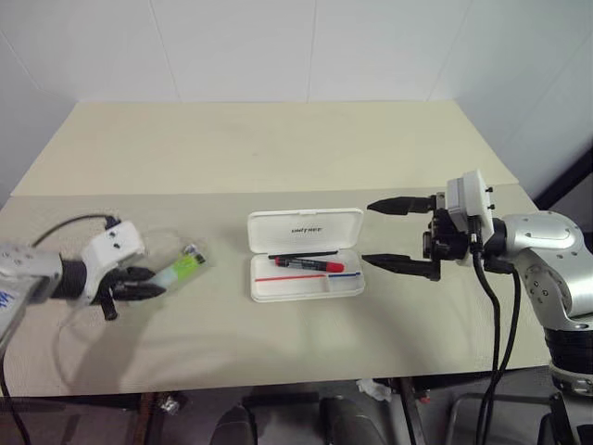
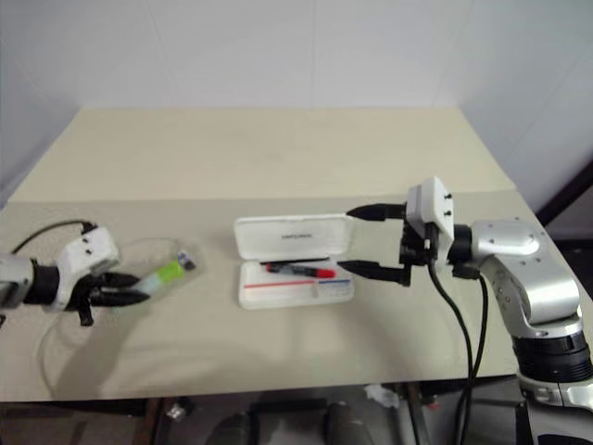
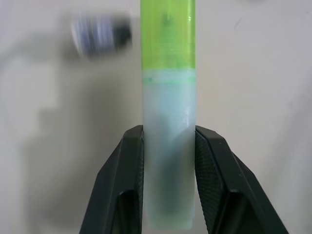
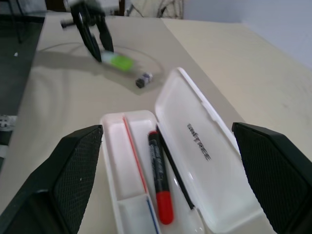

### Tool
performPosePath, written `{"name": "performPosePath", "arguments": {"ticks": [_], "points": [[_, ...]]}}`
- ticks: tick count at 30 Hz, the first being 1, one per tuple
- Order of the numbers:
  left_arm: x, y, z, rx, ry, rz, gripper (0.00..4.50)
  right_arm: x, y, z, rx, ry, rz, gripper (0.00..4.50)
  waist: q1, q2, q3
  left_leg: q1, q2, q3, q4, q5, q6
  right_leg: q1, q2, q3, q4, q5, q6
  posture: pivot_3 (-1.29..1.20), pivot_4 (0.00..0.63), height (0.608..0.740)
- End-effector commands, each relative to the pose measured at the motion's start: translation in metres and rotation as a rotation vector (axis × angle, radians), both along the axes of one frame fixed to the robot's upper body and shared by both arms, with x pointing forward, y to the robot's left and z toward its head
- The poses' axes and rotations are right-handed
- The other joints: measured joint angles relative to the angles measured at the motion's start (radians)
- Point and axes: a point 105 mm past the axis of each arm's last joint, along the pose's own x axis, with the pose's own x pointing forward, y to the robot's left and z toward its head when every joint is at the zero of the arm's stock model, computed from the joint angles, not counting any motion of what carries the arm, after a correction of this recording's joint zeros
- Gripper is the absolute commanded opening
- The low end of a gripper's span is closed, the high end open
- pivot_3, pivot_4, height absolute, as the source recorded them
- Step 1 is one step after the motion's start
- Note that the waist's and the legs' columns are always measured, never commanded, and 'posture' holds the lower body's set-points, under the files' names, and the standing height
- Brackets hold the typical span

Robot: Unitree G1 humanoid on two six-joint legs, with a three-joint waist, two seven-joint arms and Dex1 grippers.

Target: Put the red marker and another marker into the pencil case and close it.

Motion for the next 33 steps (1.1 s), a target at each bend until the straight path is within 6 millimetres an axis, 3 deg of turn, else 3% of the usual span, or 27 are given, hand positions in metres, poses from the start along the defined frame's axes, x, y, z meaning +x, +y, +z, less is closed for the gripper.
{"name": "performPosePath", "arguments": {"ticks": [1,3,10,20,28,33], "points": [[0.004,-0.018,0.012,0.023,-0.011,-0.094,1.06,-0.002,-0.002,0.008,-0.006,-0.045,-0.001,4.5,0.0,0.0,0.0,0.0,0.0,0.001,0.0,-0.001,0.0,0.0,0.0,0.0,0.0,0.001,0.003,0.0,0.15,0.74],[0.009,-0.033,0.016,0.02,-0.019,-0.141,1.06,-0.002,-0.003,0.006,-0.007,-0.042,-0.008,4.5,0.0,0.0,0.0,0.0,0.0,0.001,0.0,-0.002,0.002,0.0,0.001,0.0,0.001,0.004,0.012,0.0,0.15,0.74],[0.024,-0.091,0.021,0.025,-0.003,-0.287,1.06,-0.006,-0.011,0.002,-0.008,-0.035,-0.062,4.5,0.005,0.0,0.0,-0.002,0.0,-0.001,0.001,-0.004,0.002,-0.001,0.002,0.0,0.002,0.001,0.017,0.0,0.15,0.74],[0.023,-0.144,0.019,0.027,0.049,-0.446,1.06,-0.014,-0.017,-0.001,0.01,-0.034,-0.13,4.5,0.002,0.0,0.0,-0.001,0.0,-0.004,0.004,-0.004,0.002,0.0,0.004,0.001,0.007,0.0,0.018,0.0,0.15,0.74],[0.031,-0.166,0.005,0.042,0.045,-0.48,1.06,-0.019,-0.018,-0.002,0.029,-0.037,-0.169,4.5,0.002,0.0,0.0,0.0,0.0,-0.006,0.006,-0.004,0.002,0.001,0.006,0.003,0.009,0.001,0.018,0.0,0.15,0.74],[0.033,-0.169,0.001,0.065,0.047,-0.49,1.06,-0.021,-0.018,-0.002,0.036,-0.039,-0.19,4.5,0.002,0.0,0.0,0.0,0.0,-0.006,0.006,-0.004,0.002,0.001,0.006,0.003,0.009,0.001,0.018,0.0,0.15,0.74]]}}
